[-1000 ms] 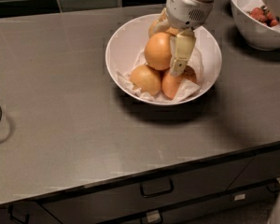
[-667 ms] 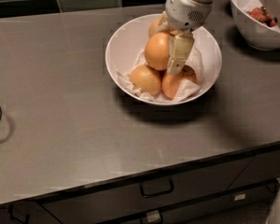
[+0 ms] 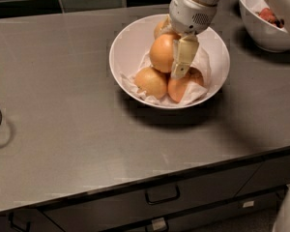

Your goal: Pick orange from white bowl

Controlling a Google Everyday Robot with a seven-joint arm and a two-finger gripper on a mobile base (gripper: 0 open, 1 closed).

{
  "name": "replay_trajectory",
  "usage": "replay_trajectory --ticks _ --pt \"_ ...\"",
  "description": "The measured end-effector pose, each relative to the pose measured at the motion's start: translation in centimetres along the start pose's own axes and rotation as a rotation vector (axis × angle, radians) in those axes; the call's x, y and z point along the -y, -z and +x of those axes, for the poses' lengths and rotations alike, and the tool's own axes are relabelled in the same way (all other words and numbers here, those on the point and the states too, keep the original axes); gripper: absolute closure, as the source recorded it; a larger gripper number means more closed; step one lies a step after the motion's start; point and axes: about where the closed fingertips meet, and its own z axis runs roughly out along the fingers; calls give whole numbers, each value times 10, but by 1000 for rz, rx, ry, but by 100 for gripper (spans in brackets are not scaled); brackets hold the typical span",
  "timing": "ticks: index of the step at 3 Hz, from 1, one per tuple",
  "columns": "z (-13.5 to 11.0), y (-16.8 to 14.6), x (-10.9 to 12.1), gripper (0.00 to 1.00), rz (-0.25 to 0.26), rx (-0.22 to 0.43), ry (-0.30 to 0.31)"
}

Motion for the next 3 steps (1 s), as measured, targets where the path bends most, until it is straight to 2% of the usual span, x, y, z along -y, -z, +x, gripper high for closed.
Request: replay_trajectory --ticks 2,3 --pt "-2 -2 1 24 -10 5 -2" --pt "-4 -4 2 36 -16 9 -6"
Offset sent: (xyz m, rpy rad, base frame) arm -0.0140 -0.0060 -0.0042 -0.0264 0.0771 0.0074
